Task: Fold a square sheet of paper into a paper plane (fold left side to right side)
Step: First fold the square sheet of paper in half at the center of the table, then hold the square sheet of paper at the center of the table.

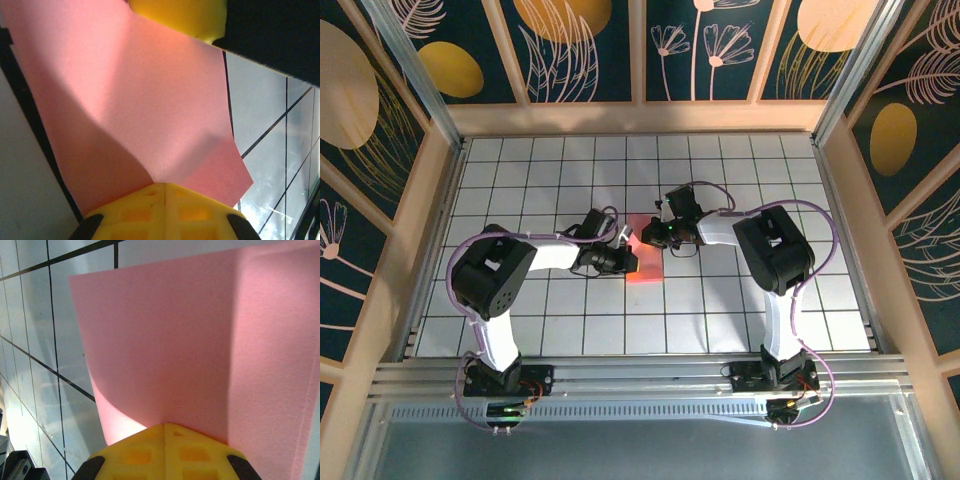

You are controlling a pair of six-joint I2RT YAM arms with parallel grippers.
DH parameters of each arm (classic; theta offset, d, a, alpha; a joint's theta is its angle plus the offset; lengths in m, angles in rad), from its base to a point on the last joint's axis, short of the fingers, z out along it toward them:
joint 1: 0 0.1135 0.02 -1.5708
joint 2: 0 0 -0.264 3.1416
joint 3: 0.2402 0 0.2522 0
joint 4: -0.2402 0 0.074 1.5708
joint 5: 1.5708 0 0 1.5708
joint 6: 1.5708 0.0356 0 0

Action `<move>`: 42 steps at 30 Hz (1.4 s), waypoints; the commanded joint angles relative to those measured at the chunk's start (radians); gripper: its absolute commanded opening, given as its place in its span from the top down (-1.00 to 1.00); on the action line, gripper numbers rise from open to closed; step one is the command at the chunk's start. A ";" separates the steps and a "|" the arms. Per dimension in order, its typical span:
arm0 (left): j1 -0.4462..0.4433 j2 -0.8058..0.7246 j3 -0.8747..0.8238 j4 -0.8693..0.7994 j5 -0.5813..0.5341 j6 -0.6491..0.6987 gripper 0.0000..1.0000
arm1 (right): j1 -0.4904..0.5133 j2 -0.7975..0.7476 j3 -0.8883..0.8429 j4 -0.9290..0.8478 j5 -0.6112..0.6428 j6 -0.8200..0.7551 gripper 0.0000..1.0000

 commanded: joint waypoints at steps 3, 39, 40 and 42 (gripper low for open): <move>-0.007 0.010 -0.053 -0.018 -0.018 0.024 0.96 | 0.002 0.042 -0.025 -0.105 0.097 -0.034 1.00; 0.052 -0.028 0.052 -0.102 0.057 0.055 0.97 | 0.005 0.043 -0.016 -0.125 0.099 -0.050 1.00; 0.051 -0.013 0.061 -0.100 0.062 0.055 0.97 | 0.005 0.042 -0.015 -0.126 0.099 -0.051 1.00; 0.051 0.007 0.073 -0.097 0.064 0.058 0.97 | 0.005 0.042 -0.013 -0.129 0.100 -0.052 1.00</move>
